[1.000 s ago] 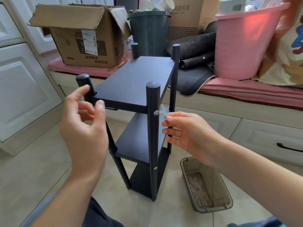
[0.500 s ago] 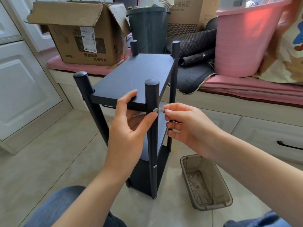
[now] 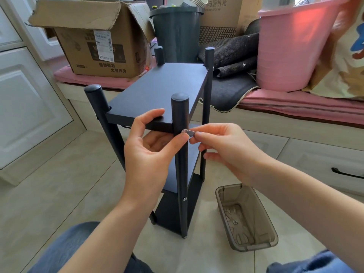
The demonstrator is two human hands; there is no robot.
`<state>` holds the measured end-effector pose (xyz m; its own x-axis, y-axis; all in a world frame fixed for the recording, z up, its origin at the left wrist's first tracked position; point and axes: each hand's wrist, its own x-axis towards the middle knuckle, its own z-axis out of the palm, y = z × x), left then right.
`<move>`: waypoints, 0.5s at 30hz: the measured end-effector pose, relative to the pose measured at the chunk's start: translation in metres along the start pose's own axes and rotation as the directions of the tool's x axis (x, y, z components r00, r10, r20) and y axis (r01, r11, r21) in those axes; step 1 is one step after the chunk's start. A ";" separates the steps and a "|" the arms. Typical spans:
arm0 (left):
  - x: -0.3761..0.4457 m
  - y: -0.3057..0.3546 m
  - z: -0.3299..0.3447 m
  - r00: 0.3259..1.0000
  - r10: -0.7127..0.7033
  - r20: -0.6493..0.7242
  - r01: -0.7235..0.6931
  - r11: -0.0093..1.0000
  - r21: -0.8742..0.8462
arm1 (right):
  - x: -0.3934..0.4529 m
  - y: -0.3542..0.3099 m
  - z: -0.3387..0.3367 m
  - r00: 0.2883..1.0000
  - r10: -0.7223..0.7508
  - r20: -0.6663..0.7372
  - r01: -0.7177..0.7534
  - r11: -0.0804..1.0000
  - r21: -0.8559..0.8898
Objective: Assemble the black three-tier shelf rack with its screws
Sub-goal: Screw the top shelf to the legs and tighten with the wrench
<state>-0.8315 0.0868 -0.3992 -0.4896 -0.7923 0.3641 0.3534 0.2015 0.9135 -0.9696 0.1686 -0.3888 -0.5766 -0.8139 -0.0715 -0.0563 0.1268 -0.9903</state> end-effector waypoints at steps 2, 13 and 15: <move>0.000 0.000 0.000 1.000 -0.003 0.005 0.003 1.000 0.002 | 0.000 0.000 -0.004 0.992 -0.128 0.009 0.127 0.971 -0.204; 0.000 0.002 -0.001 1.000 0.007 0.029 -0.009 0.997 0.077 | 0.003 0.008 -0.004 0.988 -0.155 -0.003 0.153 0.981 -0.117; 0.000 0.002 -0.001 1.000 0.008 0.029 -0.010 0.997 0.075 | 0.004 0.010 -0.001 0.986 -0.164 -0.021 0.162 0.983 -0.081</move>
<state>-0.8296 0.0865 -0.3971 -0.5095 -0.7736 0.3767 0.2975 0.2525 0.9207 -0.9732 0.1672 -0.3991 -0.5769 -0.8113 0.0947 -0.2145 0.0386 -0.9760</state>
